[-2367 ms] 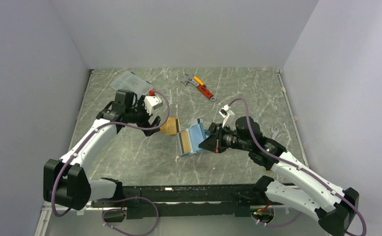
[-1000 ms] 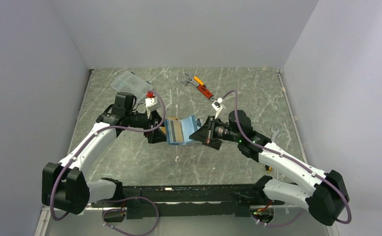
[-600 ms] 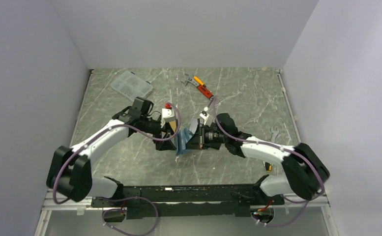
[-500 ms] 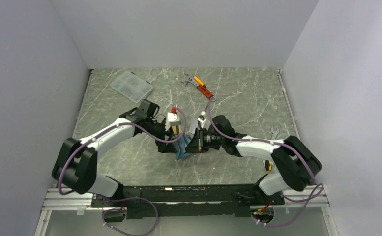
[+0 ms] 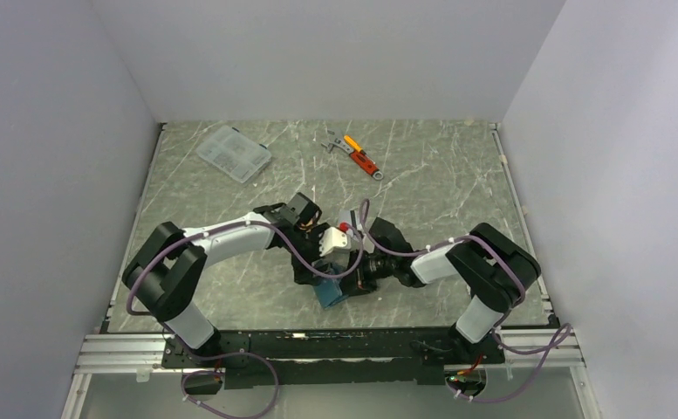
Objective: Put the credit cards into the card holder
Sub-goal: Close the card holder at the center of the board.
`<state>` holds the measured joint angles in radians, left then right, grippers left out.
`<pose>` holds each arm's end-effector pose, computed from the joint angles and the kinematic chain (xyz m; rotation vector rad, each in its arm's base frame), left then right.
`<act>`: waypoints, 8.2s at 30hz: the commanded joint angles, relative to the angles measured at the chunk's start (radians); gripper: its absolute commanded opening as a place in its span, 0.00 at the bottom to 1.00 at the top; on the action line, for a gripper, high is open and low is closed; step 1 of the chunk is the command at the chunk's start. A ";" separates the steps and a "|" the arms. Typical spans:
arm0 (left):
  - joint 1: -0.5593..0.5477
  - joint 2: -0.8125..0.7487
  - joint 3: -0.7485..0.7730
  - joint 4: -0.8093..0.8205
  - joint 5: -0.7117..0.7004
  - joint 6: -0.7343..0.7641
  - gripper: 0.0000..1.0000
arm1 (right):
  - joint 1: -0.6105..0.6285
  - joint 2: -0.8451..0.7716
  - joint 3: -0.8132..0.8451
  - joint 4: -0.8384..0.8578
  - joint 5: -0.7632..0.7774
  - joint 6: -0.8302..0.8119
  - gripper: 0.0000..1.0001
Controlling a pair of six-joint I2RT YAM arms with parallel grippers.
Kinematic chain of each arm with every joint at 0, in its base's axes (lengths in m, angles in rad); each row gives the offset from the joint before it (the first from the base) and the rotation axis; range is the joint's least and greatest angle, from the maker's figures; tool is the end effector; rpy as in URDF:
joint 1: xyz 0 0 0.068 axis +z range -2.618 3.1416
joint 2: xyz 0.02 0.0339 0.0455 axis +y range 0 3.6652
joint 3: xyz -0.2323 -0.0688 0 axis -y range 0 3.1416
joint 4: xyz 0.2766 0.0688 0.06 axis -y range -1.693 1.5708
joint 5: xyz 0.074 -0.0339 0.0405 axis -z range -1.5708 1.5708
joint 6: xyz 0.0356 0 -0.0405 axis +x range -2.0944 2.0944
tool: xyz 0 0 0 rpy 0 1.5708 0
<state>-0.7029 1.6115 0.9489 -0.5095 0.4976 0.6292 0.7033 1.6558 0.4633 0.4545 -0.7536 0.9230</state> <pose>0.2372 -0.2233 0.1257 1.7643 2.0224 -0.7004 0.1914 0.1942 0.0428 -0.1703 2.6829 1.5709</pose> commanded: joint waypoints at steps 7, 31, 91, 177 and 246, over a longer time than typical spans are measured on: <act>-0.097 0.052 0.110 -0.033 -0.110 0.063 0.89 | -0.041 -0.145 -0.080 -0.128 0.137 -0.074 0.37; -0.218 0.131 0.120 -0.005 -0.247 0.125 0.88 | -0.043 -0.512 -0.069 -0.412 0.417 -0.153 0.44; -0.334 -0.597 -0.600 0.581 -0.278 0.927 0.50 | 0.134 -0.093 0.334 -0.613 0.476 -0.318 0.11; -0.340 -0.208 -0.498 0.433 -0.363 1.185 0.08 | 0.020 -0.133 0.492 -0.937 0.421 -0.465 0.00; -0.343 -0.231 -0.521 0.449 -0.370 1.192 0.02 | 0.027 0.030 0.510 -0.840 0.297 -0.459 0.00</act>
<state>-1.0386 1.3823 0.4557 0.0422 0.1329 1.8214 0.7235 1.6711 0.9325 -0.4046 -0.4706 0.4648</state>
